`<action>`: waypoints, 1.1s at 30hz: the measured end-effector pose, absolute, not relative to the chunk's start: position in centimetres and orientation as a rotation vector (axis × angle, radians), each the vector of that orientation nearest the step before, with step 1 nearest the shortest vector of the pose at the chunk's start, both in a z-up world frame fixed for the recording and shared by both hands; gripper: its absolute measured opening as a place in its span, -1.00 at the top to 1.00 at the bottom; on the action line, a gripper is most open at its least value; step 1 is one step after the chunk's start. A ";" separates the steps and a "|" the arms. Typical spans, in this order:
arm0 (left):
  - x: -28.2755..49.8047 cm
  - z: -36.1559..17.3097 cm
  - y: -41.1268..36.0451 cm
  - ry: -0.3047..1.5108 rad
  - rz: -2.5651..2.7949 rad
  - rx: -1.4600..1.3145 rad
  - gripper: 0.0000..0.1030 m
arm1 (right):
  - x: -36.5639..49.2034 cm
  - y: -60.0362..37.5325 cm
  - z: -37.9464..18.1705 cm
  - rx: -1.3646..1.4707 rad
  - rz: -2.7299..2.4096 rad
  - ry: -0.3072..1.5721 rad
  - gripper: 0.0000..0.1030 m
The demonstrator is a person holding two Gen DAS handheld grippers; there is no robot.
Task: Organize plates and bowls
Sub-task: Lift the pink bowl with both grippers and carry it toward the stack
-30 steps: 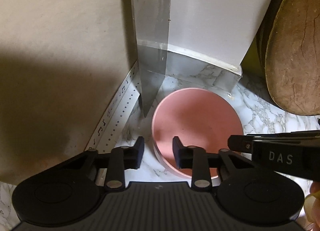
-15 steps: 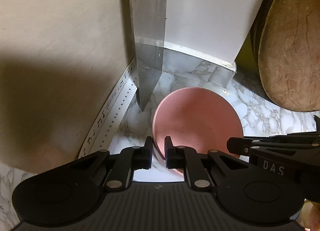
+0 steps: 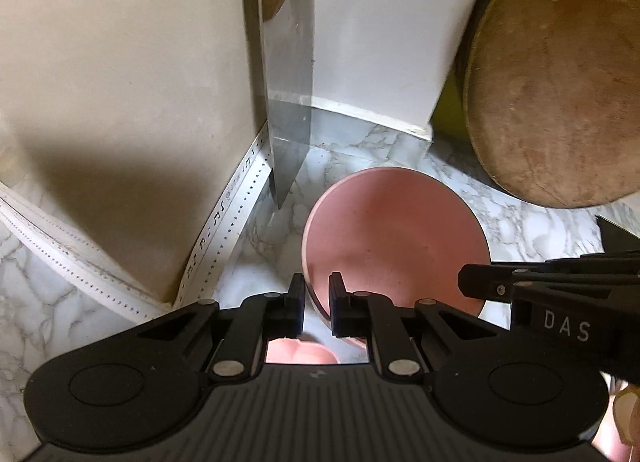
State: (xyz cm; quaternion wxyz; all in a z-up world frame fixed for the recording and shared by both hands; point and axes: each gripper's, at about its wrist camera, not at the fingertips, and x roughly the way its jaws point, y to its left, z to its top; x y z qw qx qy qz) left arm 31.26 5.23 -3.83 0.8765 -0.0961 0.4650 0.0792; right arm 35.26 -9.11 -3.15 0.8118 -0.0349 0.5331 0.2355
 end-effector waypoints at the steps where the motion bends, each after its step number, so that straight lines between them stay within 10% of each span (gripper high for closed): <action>1: 30.9 -3.6 5.1 0.968 0.161 -0.198 0.78 | 34.8 -9.2 -2.8 -0.079 0.502 1.131 0.78; 33: 17.4 1.7 2.2 0.919 0.082 -0.151 0.78 | 20.2 -12.6 2.4 -0.084 0.512 1.010 0.77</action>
